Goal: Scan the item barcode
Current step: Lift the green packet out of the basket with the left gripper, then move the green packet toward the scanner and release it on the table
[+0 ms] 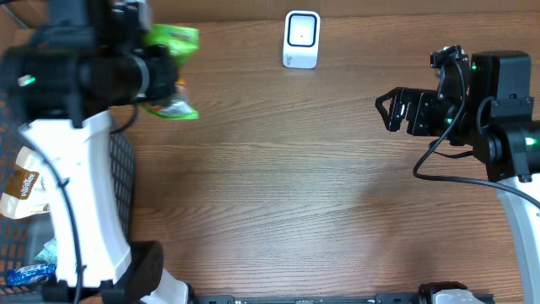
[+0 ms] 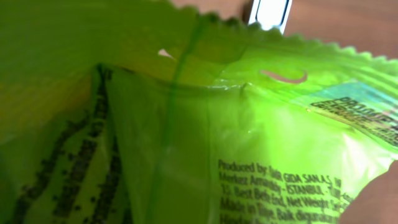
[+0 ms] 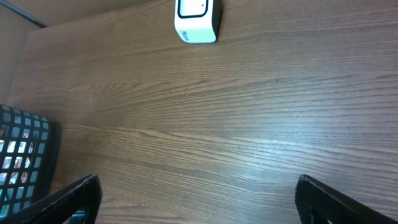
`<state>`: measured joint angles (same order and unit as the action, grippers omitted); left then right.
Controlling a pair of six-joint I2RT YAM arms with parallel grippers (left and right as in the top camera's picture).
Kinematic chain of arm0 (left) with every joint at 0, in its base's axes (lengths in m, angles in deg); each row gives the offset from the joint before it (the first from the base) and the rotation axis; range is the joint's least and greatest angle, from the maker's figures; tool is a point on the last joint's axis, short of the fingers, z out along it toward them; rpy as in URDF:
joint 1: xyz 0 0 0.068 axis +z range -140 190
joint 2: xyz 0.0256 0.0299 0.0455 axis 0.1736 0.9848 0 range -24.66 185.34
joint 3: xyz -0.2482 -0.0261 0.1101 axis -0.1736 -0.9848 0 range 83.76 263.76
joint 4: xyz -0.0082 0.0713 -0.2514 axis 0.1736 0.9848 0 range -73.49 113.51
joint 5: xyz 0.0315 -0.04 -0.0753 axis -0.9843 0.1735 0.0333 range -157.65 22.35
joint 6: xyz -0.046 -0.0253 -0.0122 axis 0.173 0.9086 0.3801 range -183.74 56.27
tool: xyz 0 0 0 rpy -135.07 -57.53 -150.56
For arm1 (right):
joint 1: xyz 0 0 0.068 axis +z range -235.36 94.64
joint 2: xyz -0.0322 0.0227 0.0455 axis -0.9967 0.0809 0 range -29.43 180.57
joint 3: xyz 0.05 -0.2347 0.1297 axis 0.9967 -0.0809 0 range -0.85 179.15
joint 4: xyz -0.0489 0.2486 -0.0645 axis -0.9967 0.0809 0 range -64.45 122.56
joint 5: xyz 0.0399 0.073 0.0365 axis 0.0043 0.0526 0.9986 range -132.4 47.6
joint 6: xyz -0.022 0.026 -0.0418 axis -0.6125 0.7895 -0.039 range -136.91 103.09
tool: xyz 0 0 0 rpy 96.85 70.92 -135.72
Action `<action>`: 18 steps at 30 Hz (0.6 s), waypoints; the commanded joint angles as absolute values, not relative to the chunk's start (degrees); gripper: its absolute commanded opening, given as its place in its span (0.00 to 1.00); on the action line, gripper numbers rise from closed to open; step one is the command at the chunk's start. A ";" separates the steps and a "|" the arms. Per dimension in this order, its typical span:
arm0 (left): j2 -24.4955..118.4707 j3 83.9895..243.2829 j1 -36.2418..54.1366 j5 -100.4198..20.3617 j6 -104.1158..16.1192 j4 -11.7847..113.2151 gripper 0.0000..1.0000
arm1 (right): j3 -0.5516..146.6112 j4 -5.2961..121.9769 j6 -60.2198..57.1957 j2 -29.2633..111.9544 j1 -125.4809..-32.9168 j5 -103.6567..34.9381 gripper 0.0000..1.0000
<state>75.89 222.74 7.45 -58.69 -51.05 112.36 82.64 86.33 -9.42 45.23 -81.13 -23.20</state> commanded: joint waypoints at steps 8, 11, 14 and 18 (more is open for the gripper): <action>88.46 210.96 -4.57 -63.13 -43.94 109.48 0.04 | 84.12 85.69 -9.49 45.29 -80.94 -23.46 1.00; 91.11 206.52 -7.78 -62.72 -43.97 105.52 0.04 | 84.12 85.63 -9.51 45.29 -80.94 -23.46 1.00; 93.01 203.39 -10.19 -61.82 -43.77 102.96 0.04 | 84.14 85.72 -9.49 45.29 -80.94 -23.46 1.00; 93.86 199.90 -11.89 -61.84 -41.43 100.34 0.04 | 84.12 85.69 -9.49 45.29 -80.94 -23.46 1.00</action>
